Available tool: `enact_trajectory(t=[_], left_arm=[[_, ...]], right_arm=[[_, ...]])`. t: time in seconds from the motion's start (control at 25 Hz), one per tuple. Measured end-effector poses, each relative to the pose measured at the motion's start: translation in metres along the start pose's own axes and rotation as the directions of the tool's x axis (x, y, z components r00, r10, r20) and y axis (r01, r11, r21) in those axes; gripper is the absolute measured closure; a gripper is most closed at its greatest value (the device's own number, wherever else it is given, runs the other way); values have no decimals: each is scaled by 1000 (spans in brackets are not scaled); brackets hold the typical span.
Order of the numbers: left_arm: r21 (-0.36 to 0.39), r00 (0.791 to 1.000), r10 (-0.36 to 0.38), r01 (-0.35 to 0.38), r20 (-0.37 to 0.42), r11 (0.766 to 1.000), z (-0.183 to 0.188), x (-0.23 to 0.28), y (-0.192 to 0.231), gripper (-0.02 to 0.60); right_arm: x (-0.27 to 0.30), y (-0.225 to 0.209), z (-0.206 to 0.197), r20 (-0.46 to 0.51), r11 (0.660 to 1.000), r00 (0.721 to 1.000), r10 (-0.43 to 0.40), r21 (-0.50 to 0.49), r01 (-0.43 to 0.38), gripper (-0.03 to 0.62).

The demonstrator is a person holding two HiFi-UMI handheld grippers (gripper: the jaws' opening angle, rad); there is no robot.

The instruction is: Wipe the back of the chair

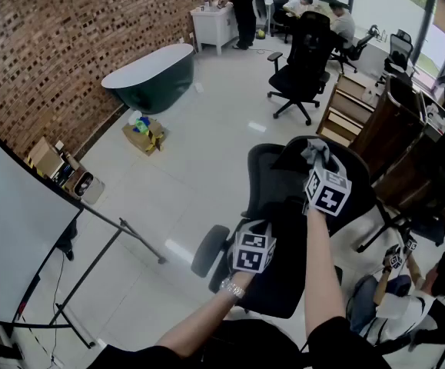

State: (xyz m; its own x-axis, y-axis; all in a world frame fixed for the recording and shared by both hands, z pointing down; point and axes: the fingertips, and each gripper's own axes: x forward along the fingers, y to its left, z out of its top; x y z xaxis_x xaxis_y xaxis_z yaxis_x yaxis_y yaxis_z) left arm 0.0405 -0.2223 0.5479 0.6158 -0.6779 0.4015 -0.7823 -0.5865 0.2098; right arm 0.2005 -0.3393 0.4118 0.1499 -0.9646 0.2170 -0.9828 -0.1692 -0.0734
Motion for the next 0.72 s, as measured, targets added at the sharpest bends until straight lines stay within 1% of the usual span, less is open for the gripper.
enact_trajectory(t=[0.12, 0.28, 0.36, 0.4, 0.48, 0.56, 0.64, 0.72], left_arm=[[12, 999, -28, 28, 18, 1000, 15, 17, -26, 578], [53, 993, -111, 109, 26, 993, 33, 39, -71, 578], [87, 989, -147, 145, 13, 986, 36, 47, -87, 578], [102, 988, -154, 152, 7, 983, 36, 50, -91, 578], [124, 989, -145, 144, -1, 982, 35, 53, -90, 578], [136, 993, -118, 118, -7, 984, 33, 51, -82, 578], [138, 997, -81, 81, -5, 987, 34, 43, -68, 578], [125, 999, -35, 35, -3, 992, 33, 29, -53, 578]], right_arm=[[-17, -66, -20, -38, 995, 994, -100, 13, 100, 543], [-59, -150, -6, 0, 974, 974, -226, 22, 225, 540], [-77, -177, 1, 20, 962, 962, -271, 43, 270, 540], [-83, -182, 2, 24, 959, 960, -280, 57, 278, 540], [-88, -178, 0, 25, 961, 963, -268, 81, 265, 540], [-82, -153, -5, 21, 973, 976, -215, 90, 212, 540], [-63, -106, -15, 12, 991, 993, -113, 67, 112, 540], [-37, -46, -30, -13, 1000, 1000, 17, 20, -16, 540]])
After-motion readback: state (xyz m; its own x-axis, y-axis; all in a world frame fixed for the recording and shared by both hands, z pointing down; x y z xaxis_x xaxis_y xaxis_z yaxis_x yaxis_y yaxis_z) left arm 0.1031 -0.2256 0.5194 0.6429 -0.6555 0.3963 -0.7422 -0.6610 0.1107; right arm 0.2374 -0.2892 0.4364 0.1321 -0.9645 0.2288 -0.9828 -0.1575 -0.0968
